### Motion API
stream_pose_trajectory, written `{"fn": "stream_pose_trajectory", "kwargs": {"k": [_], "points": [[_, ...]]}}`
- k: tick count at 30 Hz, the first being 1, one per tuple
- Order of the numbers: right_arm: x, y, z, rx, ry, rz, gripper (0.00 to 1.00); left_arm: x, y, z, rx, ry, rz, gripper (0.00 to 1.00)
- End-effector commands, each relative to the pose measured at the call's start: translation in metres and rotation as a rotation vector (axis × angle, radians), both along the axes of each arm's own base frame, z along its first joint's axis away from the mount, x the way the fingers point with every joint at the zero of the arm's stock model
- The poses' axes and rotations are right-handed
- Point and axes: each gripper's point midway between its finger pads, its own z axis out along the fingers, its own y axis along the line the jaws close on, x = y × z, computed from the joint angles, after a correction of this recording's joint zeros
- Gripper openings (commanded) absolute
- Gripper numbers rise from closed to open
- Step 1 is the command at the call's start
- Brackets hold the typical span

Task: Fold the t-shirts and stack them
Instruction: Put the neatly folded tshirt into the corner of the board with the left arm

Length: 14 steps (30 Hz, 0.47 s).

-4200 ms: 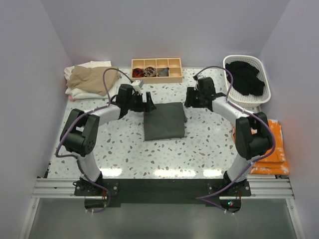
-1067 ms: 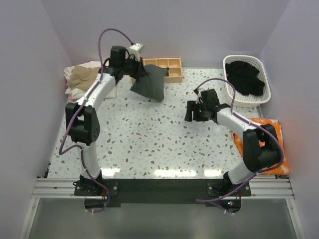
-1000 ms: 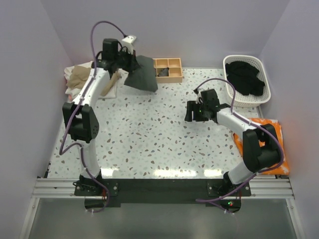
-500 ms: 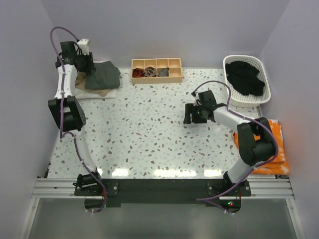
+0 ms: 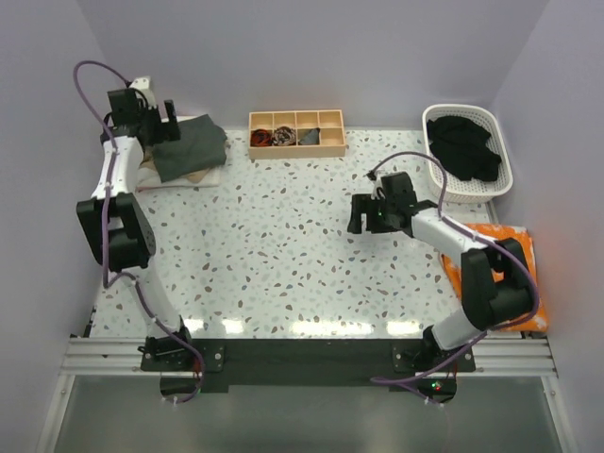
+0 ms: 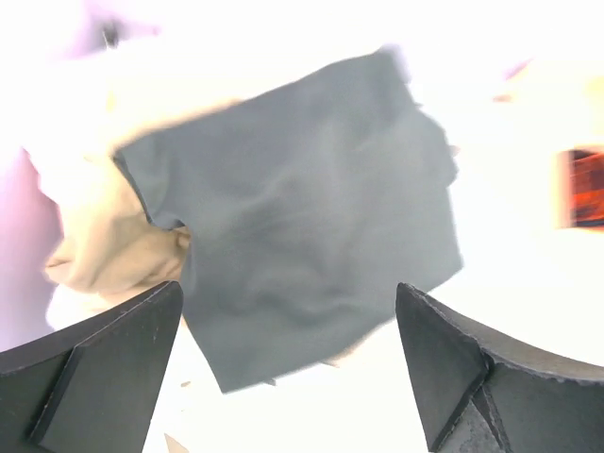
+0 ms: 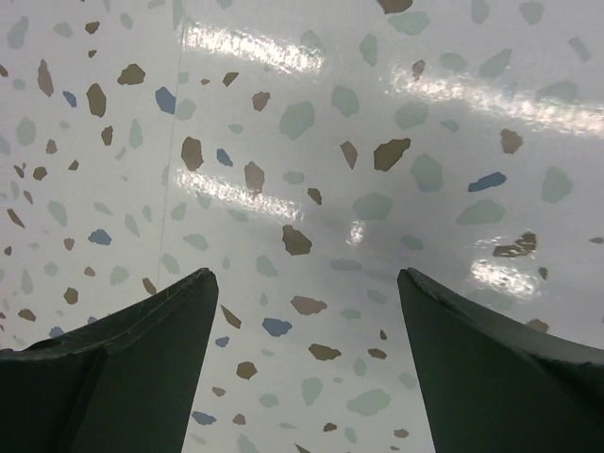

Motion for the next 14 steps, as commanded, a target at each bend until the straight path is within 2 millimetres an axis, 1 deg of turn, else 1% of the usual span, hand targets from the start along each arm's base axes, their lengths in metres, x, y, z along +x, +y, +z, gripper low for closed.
{"fn": "stream_pose_trajectory", "kwargs": {"k": [1, 2, 3, 4, 5, 6, 7, 8, 9, 10, 11, 12, 13, 14], "points": [[0.013, -0.014, 0.057, -0.010, -0.211, -0.073, 0.86, -0.019, -0.052, 0.158, -0.074, -0.409, -0.073, 1.00], [0.011, -0.019, 0.062, -0.021, -0.230, -0.085, 0.87, -0.041, -0.062, 0.170, -0.078, -0.443, -0.086, 1.00], [0.009, -0.025, 0.069, -0.039, -0.250, -0.107, 0.88, -0.047, -0.074, 0.187, -0.085, -0.510, -0.134, 1.00], [0.004, -0.030, 0.070, -0.050, -0.257, -0.119, 0.99, -0.056, -0.085, 0.194, -0.104, -0.532, -0.158, 1.00], [0.001, -0.034, 0.085, -0.041, -0.300, -0.135, 0.99, -0.074, -0.094, 0.209, -0.107, -0.574, -0.179, 1.00], [-0.004, -0.036, 0.089, -0.040, -0.308, -0.141, 0.99, -0.084, -0.105, 0.214, -0.125, -0.584, -0.221, 1.00], [-0.008, -0.042, 0.088, -0.051, -0.313, -0.170, 0.99, -0.093, -0.120, 0.218, -0.138, -0.586, -0.261, 1.00], [-0.012, -0.046, 0.101, -0.039, -0.353, -0.195, 0.99, -0.111, -0.133, 0.219, -0.141, -0.583, -0.298, 1.00], [-0.016, -0.051, 0.103, -0.046, -0.360, -0.216, 0.99, -0.122, -0.145, 0.218, -0.138, -0.582, -0.329, 1.00], [-0.021, -0.059, 0.103, -0.054, -0.368, -0.255, 0.99, -0.135, -0.168, 0.218, -0.151, -0.589, -0.387, 1.00], [-0.024, -0.065, 0.105, -0.057, -0.383, -0.287, 0.99, -0.156, -0.176, 0.214, -0.157, -0.622, -0.421, 1.00], [-0.031, -0.073, 0.111, -0.050, -0.420, -0.329, 0.99, -0.166, -0.179, 0.206, -0.186, -0.612, -0.419, 1.00], [-0.033, -0.085, 0.114, -0.064, -0.441, -0.405, 0.99, -0.175, -0.190, 0.207, -0.195, -0.643, -0.439, 1.00], [-0.037, -0.093, 0.116, -0.068, -0.457, -0.450, 0.99, -0.191, -0.187, 0.195, -0.201, -0.651, -0.419, 1.00]]}}
